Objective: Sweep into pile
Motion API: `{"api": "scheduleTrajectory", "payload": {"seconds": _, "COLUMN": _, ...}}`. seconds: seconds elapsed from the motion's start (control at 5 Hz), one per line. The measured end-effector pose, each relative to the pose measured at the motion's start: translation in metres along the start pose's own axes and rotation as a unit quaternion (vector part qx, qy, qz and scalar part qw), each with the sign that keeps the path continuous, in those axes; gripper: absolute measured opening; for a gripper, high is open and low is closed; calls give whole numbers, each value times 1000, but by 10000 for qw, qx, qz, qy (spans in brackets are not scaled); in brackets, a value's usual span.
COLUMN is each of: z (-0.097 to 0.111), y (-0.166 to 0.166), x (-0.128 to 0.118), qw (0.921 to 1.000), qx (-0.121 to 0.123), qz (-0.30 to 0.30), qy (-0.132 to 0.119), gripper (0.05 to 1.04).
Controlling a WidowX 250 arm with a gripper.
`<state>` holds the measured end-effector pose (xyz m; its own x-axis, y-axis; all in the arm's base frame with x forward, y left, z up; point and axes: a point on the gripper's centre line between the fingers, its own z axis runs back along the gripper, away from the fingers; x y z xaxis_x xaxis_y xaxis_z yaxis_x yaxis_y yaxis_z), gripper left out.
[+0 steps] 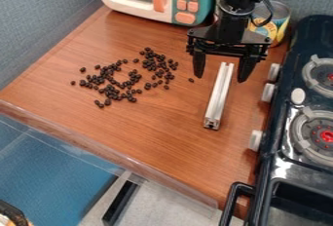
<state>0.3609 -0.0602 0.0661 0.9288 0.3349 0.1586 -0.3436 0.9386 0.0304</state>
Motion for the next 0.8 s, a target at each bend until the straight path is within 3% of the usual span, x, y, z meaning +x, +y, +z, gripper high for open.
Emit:
{"api": "scheduleTrajectory", "payload": {"seconds": 0.2, "z": -15, "y": 0, "x": -6, "qw": 9997, "qx": 85, "qz": -17, "qy": 220, "gripper": 1001}}
{"api": "scheduleTrajectory", "payload": {"seconds": 0.4, "z": -24, "y": -7, "x": -4, "qw": 9991, "qx": 18, "qz": -24, "qy": 419, "gripper": 1001}}
{"api": "scheduleTrajectory", "payload": {"seconds": 0.8, "z": -55, "y": -8, "x": 5, "qw": 9989, "qx": 271, "qz": 31, "qy": 387, "gripper": 999}}
